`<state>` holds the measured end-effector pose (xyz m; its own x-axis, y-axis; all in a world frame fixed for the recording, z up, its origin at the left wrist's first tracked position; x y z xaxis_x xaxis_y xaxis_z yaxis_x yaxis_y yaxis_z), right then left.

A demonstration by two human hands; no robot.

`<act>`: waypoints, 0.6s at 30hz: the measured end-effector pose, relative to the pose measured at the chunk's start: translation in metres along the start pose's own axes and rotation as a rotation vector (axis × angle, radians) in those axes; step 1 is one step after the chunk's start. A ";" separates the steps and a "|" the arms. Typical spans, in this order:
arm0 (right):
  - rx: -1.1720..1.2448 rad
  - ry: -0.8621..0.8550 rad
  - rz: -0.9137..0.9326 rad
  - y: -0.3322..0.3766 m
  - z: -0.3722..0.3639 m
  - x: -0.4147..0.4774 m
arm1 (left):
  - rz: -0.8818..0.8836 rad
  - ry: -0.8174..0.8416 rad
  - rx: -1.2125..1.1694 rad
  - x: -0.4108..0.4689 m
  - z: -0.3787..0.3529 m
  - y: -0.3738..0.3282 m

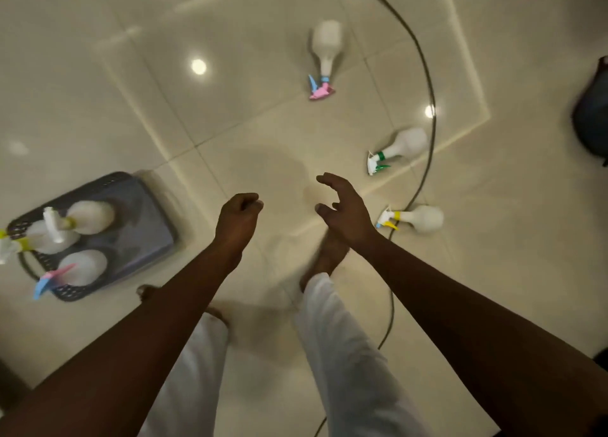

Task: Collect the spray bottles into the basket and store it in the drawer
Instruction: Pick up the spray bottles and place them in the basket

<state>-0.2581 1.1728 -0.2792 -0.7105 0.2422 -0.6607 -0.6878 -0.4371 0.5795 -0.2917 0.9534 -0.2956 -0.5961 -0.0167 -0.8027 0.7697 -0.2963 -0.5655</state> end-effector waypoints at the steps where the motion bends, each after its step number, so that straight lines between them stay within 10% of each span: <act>1: 0.003 -0.014 -0.022 -0.014 0.015 0.002 | 0.006 0.021 0.011 -0.001 -0.019 -0.004; 18: -0.166 -0.128 -0.370 -0.273 0.232 0.085 | 0.236 0.444 0.247 0.009 -0.350 0.001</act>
<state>-0.1647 1.5142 -0.3828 -0.4404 0.5098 -0.7390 -0.8740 -0.4318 0.2229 -0.2163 1.2868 -0.3695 -0.2197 0.2781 -0.9351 0.7622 -0.5493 -0.3425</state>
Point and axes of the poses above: each hand's wrist, its own x-axis towards the middle knuckle, its own z-axis out of the back of the hand, y = z × x, the point moved 1 cm from there along x, towards the middle knuckle, and after that the axes turned 7 degrees about -z, right-handed, at the moved point
